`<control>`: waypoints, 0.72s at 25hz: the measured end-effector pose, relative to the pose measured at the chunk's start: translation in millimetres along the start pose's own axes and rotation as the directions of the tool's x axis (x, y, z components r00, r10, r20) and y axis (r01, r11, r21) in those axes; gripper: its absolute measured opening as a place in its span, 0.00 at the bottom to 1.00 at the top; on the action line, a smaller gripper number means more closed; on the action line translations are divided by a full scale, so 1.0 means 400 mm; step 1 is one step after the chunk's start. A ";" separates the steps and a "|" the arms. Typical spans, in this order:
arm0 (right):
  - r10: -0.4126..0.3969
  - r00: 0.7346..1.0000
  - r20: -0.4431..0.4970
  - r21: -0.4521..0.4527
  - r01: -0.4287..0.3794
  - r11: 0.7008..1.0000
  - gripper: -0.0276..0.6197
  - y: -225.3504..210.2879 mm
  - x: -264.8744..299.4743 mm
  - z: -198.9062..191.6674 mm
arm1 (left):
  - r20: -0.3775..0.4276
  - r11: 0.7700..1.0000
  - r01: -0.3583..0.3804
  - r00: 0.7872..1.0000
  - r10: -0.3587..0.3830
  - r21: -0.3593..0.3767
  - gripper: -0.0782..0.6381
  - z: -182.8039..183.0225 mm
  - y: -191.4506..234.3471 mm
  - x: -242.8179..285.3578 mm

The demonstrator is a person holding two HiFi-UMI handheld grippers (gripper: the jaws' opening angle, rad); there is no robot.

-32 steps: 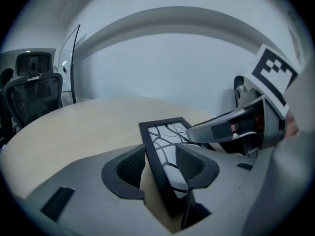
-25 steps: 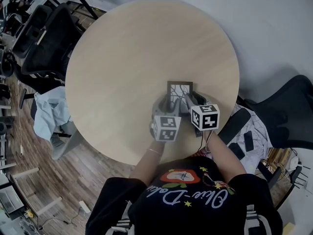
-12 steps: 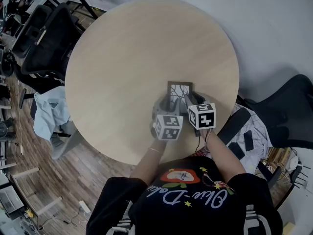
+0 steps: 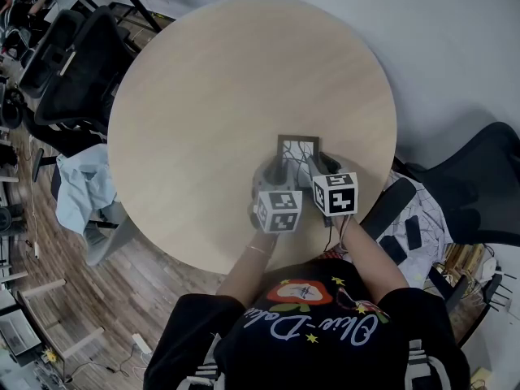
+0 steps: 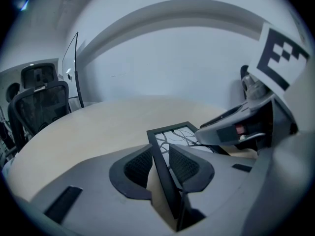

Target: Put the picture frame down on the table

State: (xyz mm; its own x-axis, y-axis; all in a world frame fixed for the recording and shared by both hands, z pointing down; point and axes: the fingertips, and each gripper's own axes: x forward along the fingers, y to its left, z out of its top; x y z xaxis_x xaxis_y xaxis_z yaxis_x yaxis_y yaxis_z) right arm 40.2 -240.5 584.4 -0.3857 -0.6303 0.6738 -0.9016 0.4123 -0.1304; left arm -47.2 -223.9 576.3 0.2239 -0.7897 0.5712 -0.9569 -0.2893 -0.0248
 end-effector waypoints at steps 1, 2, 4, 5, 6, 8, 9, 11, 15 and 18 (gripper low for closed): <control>-0.001 1.000 0.004 0.003 0.001 1.000 0.19 -0.001 -0.002 0.000 | 0.007 1.000 -0.001 1.000 0.001 -0.008 0.25 0.002 0.003 -0.002; -0.002 1.000 0.007 0.005 0.002 1.000 0.19 -0.003 -0.003 0.001 | 0.016 1.000 -0.004 1.000 0.005 -0.013 0.24 0.005 0.007 -0.005; -0.006 1.000 0.015 0.006 0.006 1.000 0.19 -0.005 -0.007 0.003 | 0.037 1.000 -0.015 0.999 0.015 -0.014 0.22 0.016 0.014 -0.011; -0.009 1.000 0.020 0.006 0.009 1.000 0.17 -0.007 -0.009 0.005 | 0.050 1.000 -0.020 0.999 0.021 -0.014 0.21 0.022 0.017 -0.015; -0.014 1.000 0.027 0.005 0.014 1.000 0.15 -0.009 -0.012 0.008 | 0.062 1.000 -0.025 0.998 0.026 -0.013 0.18 0.029 0.019 -0.019; -0.025 0.999 0.039 0.005 0.025 1.000 0.14 -0.014 -0.017 0.014 | 0.079 0.999 -0.031 0.996 0.032 -0.014 0.16 0.039 0.024 -0.025; -0.029 0.999 0.043 0.006 0.029 1.000 0.13 -0.016 -0.020 0.016 | 0.083 0.999 -0.033 0.996 0.034 -0.015 0.16 0.041 0.026 -0.028; -0.036 0.998 0.054 0.008 0.036 0.999 0.11 -0.021 -0.026 0.022 | 0.091 0.999 -0.036 0.995 0.037 -0.016 0.15 0.044 0.029 -0.035; -0.040 0.995 0.086 0.012 0.039 0.999 0.07 -0.026 -0.046 0.037 | 0.113 0.999 -0.024 0.993 0.027 -0.021 0.12 0.053 0.024 -0.050; -0.033 0.994 0.107 0.010 0.032 0.999 0.05 -0.020 -0.062 0.049 | 0.137 0.999 -0.003 0.991 0.007 -0.034 0.11 0.064 0.018 -0.066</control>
State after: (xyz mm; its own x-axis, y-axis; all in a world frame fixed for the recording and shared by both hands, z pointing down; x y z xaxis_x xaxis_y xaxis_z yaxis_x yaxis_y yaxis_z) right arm 53.1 -240.9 554.6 -0.3741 -0.7104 0.5961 -0.9157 0.3849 -0.1159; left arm -55.1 -218.9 540.0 0.2401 -0.8585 0.4531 -0.9632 -0.2687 0.0013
